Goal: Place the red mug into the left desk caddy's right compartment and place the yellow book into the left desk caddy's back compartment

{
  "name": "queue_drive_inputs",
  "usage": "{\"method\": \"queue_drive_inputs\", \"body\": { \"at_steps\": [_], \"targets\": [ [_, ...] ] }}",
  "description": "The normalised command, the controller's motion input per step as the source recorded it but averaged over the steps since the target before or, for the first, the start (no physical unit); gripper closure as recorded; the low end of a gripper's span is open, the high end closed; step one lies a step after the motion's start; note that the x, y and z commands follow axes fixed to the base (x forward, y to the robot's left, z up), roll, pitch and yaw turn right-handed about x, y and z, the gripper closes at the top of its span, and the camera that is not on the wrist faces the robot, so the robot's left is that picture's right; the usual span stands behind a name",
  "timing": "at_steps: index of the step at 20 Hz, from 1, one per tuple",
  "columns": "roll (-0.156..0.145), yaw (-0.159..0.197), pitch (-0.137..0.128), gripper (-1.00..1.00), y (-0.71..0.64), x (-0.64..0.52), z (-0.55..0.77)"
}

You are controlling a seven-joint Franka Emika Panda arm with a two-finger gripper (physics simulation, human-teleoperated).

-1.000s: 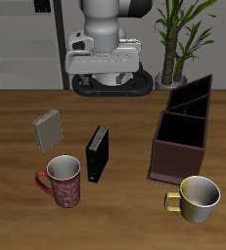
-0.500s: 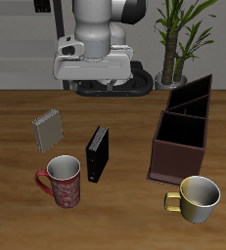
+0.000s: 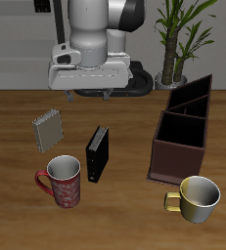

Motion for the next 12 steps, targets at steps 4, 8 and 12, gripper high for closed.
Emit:
{"method": "queue_drive_inputs", "body": {
  "at_steps": [4,8,12],
  "targets": [
    [-0.019,0.019,-0.023,-1.0,-0.13,0.25,0.02],
    [0.008,0.057,-0.045,-1.0,-0.04,0.24,-0.01],
    [-0.015,-0.017,0.003,-1.0,-0.02,0.2,-0.1]
  ]
}}
